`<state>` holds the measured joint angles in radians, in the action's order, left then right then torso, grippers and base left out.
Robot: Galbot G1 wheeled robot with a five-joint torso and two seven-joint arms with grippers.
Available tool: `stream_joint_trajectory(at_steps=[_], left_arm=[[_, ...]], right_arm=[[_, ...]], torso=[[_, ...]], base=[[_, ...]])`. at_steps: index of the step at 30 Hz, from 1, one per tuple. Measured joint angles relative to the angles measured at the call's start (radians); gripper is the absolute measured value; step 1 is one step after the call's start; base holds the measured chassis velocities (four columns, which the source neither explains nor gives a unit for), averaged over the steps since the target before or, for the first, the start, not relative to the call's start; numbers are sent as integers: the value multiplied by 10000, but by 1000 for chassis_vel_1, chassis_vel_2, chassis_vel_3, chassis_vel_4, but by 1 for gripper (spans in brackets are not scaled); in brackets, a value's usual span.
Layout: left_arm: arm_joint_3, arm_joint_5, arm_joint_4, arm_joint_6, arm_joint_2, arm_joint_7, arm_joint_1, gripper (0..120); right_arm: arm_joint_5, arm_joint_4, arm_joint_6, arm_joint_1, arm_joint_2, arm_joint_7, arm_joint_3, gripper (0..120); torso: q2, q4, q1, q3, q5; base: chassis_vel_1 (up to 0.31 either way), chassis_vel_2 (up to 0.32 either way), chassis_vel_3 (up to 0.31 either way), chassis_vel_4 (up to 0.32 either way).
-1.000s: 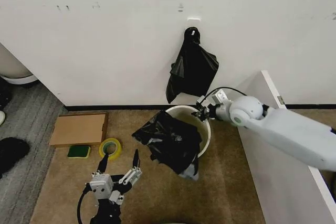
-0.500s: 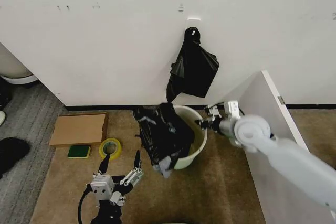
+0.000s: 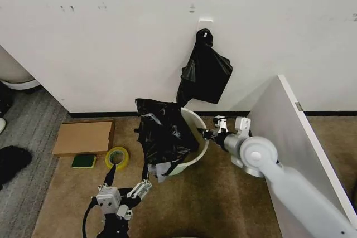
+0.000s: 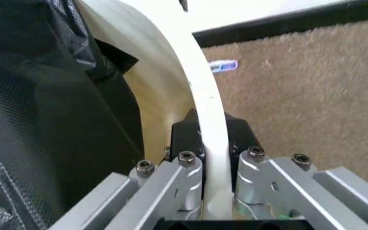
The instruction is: Place the garbage bag over the trash bin.
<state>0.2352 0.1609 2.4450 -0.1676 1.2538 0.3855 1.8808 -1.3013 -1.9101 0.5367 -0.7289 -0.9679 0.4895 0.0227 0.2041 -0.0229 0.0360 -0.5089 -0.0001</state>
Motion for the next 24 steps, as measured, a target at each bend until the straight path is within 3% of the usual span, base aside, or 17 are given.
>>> stream_joint_trajectory(at_steps=[7,24], left_arm=[[48,28,-49,0,-3,4,-37,100],[-4,57,-96,39,-10,14,-111,100]], right_arm=[[1422,-39,-718,-511,163,-589,114,3],[1940,88,-748,-913,-35,-430,407,3]], torso=[[0,-3,0,0,1],[0,0,1,-1,1]], base=[[0,0,0,0],[0,0,0,0]])
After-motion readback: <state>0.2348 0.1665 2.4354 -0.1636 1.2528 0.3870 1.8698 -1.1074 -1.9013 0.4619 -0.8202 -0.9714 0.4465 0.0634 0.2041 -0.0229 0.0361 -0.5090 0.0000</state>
